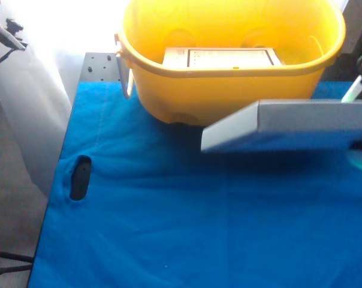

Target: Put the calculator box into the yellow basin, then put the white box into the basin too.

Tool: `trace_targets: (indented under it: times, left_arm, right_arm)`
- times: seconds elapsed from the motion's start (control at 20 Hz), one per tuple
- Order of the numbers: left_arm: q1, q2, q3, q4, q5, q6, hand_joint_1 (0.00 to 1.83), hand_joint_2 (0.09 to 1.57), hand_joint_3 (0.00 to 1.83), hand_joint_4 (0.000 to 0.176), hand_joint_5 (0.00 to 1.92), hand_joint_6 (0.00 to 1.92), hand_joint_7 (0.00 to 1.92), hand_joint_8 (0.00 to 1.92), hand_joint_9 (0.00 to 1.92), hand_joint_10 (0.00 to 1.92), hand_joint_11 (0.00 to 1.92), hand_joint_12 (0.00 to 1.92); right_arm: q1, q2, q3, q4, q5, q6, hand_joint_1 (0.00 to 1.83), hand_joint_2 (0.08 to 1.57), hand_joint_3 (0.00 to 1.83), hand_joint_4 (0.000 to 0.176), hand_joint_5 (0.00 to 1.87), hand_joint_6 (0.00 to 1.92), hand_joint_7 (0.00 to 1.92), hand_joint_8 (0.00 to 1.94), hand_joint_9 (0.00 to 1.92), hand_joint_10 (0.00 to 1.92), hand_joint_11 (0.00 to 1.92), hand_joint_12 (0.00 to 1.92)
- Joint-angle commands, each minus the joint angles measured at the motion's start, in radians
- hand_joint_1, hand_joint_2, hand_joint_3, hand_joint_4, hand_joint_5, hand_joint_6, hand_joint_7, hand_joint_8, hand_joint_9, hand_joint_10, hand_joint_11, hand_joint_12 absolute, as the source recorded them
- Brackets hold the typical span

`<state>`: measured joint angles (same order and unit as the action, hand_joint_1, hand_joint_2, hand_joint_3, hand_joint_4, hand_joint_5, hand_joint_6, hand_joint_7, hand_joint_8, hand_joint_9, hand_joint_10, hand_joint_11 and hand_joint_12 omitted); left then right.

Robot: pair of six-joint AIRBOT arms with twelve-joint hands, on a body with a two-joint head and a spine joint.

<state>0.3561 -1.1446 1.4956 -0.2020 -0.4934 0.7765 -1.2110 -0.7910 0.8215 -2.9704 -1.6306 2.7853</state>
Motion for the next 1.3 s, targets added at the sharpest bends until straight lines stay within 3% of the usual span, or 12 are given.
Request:
trace_targets:
  times: [0.0, 0.1, 0.15, 0.35, 0.45, 0.5, 0.6, 0.7, 0.9, 1.0, 1.1, 1.25]
  left_arm:
    - [-0.009, -0.007, 0.008, -0.010, -0.119, 0.001, 0.55, 1.09, 0.00, 0.072, 0.34, 0.02, 0.25, 0.01, 0.15, 0.02, 0.00, 0.44]
    - [-0.002, -0.030, 0.025, -0.030, -0.112, 0.016, 0.56, 1.09, 0.00, 0.062, 0.35, 0.02, 0.26, 0.01, 0.16, 0.02, 0.00, 0.52]
    - [0.002, -0.049, 0.041, -0.037, -0.102, 0.025, 0.58, 1.10, 0.00, 0.059, 0.35, 0.01, 0.27, 0.00, 0.18, 0.02, 0.00, 0.73]
    - [0.023, -0.112, 0.102, -0.053, -0.080, 0.027, 0.64, 1.11, 0.00, 0.034, 0.32, 0.00, 0.23, 0.00, 0.11, 0.01, 0.00, 0.53]
    - [0.030, -0.127, 0.115, -0.061, -0.073, 0.027, 0.64, 1.11, 0.00, 0.034, 0.32, 0.00, 0.24, 0.00, 0.11, 0.01, 0.00, 0.55]
    - [0.032, -0.133, 0.121, -0.066, -0.071, 0.027, 0.63, 1.10, 0.00, 0.053, 0.33, 0.01, 0.23, 0.00, 0.12, 0.01, 0.00, 0.49]
    - [0.032, -0.146, 0.131, -0.068, -0.070, 0.027, 0.63, 1.10, 0.00, 0.055, 0.34, 0.01, 0.24, 0.00, 0.13, 0.01, 0.00, 0.56]
    - [0.031, -0.149, 0.129, -0.067, -0.073, 0.027, 0.61, 1.09, 0.00, 0.073, 0.36, 0.01, 0.26, 0.01, 0.14, 0.01, 0.00, 0.57]
    - [0.031, -0.134, 0.120, -0.067, -0.082, 0.027, 0.61, 1.12, 0.00, 0.042, 0.34, 0.00, 0.26, 0.00, 0.15, 0.01, 0.00, 0.57]
    - [0.028, -0.134, 0.117, -0.066, -0.086, 0.027, 0.61, 1.13, 0.00, 0.042, 0.35, 0.00, 0.27, 0.00, 0.16, 0.01, 0.00, 0.58]
    - [0.025, -0.131, 0.110, -0.063, -0.092, 0.027, 0.62, 1.14, 0.00, 0.022, 0.35, 0.00, 0.27, 0.00, 0.17, 0.01, 0.00, 0.57]
    - [0.021, -0.128, 0.100, -0.057, -0.106, 0.027, 0.61, 1.12, 0.00, 0.041, 0.36, 0.00, 0.27, 0.00, 0.14, 0.00, 0.00, 0.47]
  right_arm:
    - [0.025, 0.003, 0.013, 0.007, -0.132, 0.010, 1.37, 1.13, 0.00, 0.000, 0.91, 0.97, 0.96, 0.97, 0.87, 1.40, 0.78, 1.57]
    - [0.068, 0.002, 0.048, 0.023, -0.132, 0.010, 1.37, 1.13, 0.00, 0.000, 0.92, 0.93, 0.99, 0.97, 0.85, 1.41, 0.77, 1.58]
    - [0.086, 0.003, 0.067, 0.033, -0.132, 0.007, 1.37, 1.13, 0.00, 0.000, 0.90, 0.97, 0.95, 0.97, 0.88, 1.41, 0.78, 1.58]
    - [0.111, 0.003, 0.113, 0.071, -0.132, -0.001, 1.37, 1.12, 0.00, 0.000, 0.93, 0.96, 1.02, 0.92, 0.86, 1.37, 0.77, 1.57]
    - [0.137, 0.001, 0.133, 0.074, -0.132, -0.016, 1.37, 1.12, 0.00, 0.000, 0.93, 0.92, 1.01, 0.95, 0.85, 1.40, 0.77, 1.57]
    - [0.154, 0.001, 0.146, 0.074, -0.130, -0.023, 1.37, 1.13, 0.00, 0.000, 0.90, 0.98, 0.95, 0.97, 0.88, 1.40, 0.78, 1.58]
    - [0.181, -0.003, 0.172, 0.078, -0.114, -0.023, 1.37, 1.13, 0.00, 0.000, 0.92, 0.93, 0.99, 0.97, 0.85, 1.41, 0.77, 1.58]
    - [0.238, -0.019, 0.210, 0.070, -0.052, -0.023, 1.37, 1.12, 0.00, 0.000, 0.93, 0.96, 1.02, 0.92, 0.86, 1.37, 0.77, 1.57]
    - [0.396, -0.075, 0.294, 0.011, 0.087, -0.023, 1.37, 1.12, 0.00, 0.000, 0.93, 0.92, 1.01, 0.95, 0.85, 1.40, 0.77, 1.57]
    - [0.439, -0.098, 0.321, -0.001, 0.131, -0.023, 1.37, 1.13, 0.00, 0.000, 0.90, 0.98, 0.95, 0.97, 0.88, 1.40, 0.78, 1.58]
    - [0.500, -0.134, 0.356, -0.027, 0.187, -0.023, 1.37, 1.13, 0.00, 0.000, 0.91, 0.94, 0.97, 0.97, 0.86, 1.44, 0.78, 1.58]
    - [0.553, -0.189, 0.407, -0.041, 0.250, -0.023, 1.37, 1.13, 0.00, 0.000, 0.91, 0.94, 0.98, 0.95, 0.86, 1.42, 0.77, 1.57]
